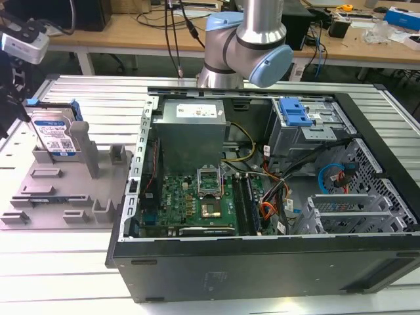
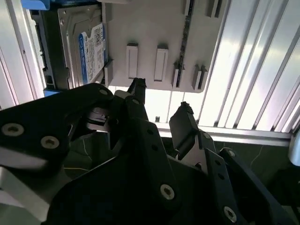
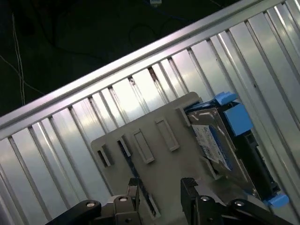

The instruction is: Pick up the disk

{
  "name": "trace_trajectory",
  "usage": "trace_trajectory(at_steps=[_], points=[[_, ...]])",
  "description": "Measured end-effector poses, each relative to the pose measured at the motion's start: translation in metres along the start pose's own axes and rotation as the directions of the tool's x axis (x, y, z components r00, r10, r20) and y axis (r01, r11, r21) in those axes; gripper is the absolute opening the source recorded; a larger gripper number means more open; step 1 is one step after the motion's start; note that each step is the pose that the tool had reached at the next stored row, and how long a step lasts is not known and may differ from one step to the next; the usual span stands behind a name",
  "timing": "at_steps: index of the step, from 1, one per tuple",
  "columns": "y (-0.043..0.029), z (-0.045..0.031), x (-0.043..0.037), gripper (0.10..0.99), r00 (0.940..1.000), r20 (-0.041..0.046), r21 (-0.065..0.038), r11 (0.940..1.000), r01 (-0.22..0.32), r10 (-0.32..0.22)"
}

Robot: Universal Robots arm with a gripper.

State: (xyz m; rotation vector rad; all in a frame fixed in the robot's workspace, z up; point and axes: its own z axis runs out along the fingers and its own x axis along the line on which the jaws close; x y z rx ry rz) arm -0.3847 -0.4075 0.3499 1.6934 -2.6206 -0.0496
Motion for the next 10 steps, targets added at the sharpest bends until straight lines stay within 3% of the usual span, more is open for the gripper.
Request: trace_trajectory(at_steps=[3, 5, 8, 10], points=[[0.0, 0.0002, 0.0, 0.482, 0.9973, -0.0026, 0.001, 0.9973, 0.073, -0.073], [0.0, 0.0004, 0.0, 0.482, 0.9864, -0.0055, 0.002, 0.9865, 0.164, -0.164], [-0.0001, 0.0009, 0.0, 0.482, 0.9723, -0.0077, 0.005, 0.9723, 0.234, -0.234], [0.0, 0.0013, 0.0, 0.482, 0.9582, -0.01, 0.007, 0.9582, 0.286, -0.286]])
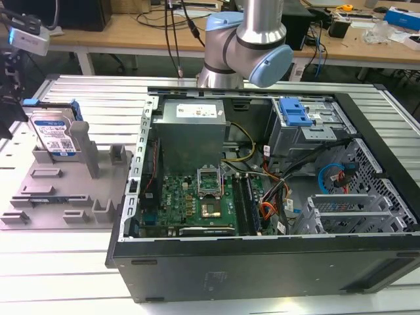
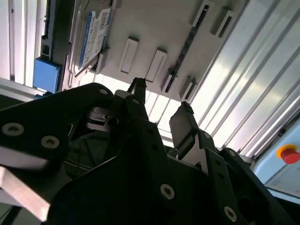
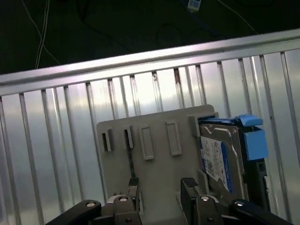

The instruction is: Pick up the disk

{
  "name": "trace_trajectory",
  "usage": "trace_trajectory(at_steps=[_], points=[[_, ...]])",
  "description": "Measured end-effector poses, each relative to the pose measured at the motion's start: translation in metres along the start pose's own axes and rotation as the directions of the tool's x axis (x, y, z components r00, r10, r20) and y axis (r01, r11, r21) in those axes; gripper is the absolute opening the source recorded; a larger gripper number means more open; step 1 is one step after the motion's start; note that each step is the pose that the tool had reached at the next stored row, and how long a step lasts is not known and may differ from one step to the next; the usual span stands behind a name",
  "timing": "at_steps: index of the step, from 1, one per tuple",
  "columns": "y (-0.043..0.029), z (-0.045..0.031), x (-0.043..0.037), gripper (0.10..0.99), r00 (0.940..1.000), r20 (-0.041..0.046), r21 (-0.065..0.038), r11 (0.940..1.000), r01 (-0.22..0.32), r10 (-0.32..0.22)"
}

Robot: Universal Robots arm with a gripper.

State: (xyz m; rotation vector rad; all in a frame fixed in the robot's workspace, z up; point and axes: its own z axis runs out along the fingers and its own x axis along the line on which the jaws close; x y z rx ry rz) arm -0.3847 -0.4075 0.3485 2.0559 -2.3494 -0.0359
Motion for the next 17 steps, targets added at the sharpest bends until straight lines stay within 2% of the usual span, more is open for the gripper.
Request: trace_trajectory(at_steps=[4, 7, 9, 12, 15, 17], points=[[0.0, 0.0009, 0.0, 0.482, 0.9973, -0.0034, 0.005, 0.9973, 0.073, -0.073], [-0.0001, 0.0018, 0.0, 0.482, 0.9872, -0.0073, 0.009, 0.9871, 0.16, -0.16], [-0.0003, 0.0022, -0.0001, 0.482, 0.9832, -0.008, 0.01, 0.9832, 0.182, -0.182], [-0.0004, 0.0019, -0.0004, 0.482, 0.9831, -0.0089, 0.01, 0.9831, 0.183, -0.183], [0.0016, 0.0021, -0.0148, 0.482, 0.9839, -0.0106, 0.01, 0.9839, 0.179, -0.179], [0.0023, 0.0021, -0.0203, 0.482, 0.984, -0.0106, 0.01, 0.984, 0.178, -0.178]])
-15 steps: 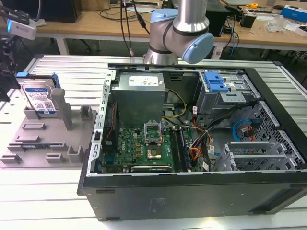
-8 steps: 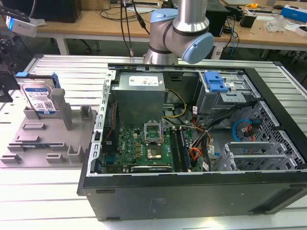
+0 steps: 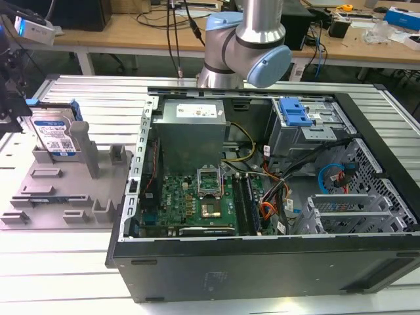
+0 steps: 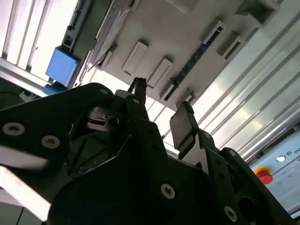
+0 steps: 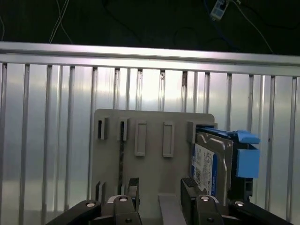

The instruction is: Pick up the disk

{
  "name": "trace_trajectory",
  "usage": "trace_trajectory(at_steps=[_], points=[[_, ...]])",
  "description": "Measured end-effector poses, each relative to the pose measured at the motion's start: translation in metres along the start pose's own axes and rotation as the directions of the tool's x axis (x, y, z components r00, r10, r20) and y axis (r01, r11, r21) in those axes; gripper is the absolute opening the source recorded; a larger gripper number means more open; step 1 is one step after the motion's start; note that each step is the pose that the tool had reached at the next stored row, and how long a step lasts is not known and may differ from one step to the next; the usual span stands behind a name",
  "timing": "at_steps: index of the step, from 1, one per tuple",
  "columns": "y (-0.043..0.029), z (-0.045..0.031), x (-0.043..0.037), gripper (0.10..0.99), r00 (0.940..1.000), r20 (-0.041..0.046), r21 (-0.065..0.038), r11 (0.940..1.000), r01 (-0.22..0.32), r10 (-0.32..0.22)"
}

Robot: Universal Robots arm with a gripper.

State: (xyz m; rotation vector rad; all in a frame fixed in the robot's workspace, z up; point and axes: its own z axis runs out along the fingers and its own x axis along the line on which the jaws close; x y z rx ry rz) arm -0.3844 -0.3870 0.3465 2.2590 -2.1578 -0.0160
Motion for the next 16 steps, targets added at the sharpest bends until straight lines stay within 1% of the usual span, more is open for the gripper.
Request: trace_trajectory(at_steps=[3, 4, 6, 10, 11, 12, 16], points=[[-0.0001, 0.0, -0.0094, 0.482, 1.0, 0.0, 0.0, 1.0, -0.001, 0.001], [-0.0003, 0.0, -0.0136, 0.482, 1.0, -0.0001, 0.002, 1.0, -0.002, 0.002], [-0.0004, 0.0, -0.0159, 0.482, 1.0, -0.0001, 0.007, 0.9999, -0.008, 0.008], [-0.0006, 0.0003, -0.0195, 0.482, 0.9993, 0.0002, 0.015, 0.9992, -0.037, 0.037], [-0.0006, 0.0009, -0.0225, 0.482, 0.9992, 0.0003, 0.016, 0.9991, -0.04, 0.04], [0.0004, 0.0016, -0.0283, 0.482, 0.9992, 0.0003, 0.016, 0.999, -0.041, 0.041], [0.0027, 0.0021, -0.0386, 0.482, 0.9991, 0.0003, 0.017, 0.999, -0.041, 0.041]])
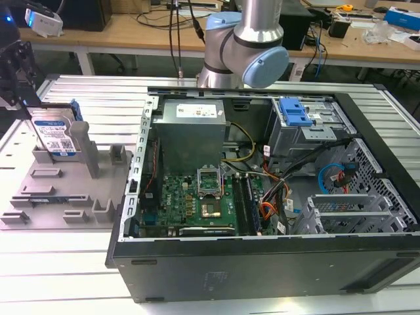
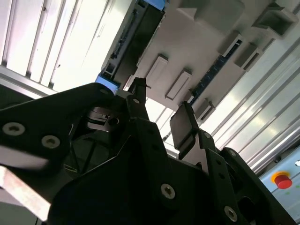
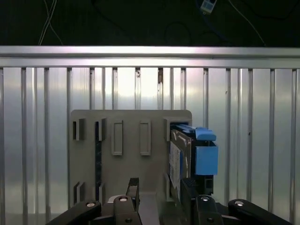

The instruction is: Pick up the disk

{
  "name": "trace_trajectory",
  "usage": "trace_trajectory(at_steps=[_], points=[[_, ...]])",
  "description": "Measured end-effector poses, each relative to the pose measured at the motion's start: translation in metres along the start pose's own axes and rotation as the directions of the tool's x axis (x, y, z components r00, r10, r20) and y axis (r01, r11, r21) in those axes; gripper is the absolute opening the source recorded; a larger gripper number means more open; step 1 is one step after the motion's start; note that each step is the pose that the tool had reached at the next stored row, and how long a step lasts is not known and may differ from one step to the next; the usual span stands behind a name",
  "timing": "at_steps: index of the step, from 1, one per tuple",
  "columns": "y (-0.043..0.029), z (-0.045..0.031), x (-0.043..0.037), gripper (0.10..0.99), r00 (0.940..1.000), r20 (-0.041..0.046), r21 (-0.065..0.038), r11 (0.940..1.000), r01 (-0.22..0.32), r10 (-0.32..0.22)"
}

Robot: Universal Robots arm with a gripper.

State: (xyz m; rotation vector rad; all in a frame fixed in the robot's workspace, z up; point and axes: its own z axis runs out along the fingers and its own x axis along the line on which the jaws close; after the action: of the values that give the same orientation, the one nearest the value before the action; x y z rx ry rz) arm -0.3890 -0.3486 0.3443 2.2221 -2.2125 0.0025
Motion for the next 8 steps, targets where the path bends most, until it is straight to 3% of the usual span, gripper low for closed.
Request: trace_trajectory(at_steps=[8], points=[[0.0061, 0.0005, -0.0248, 0.482, 1.0, 0.0, 0.002, 1.0, -0.001, 0.001]])
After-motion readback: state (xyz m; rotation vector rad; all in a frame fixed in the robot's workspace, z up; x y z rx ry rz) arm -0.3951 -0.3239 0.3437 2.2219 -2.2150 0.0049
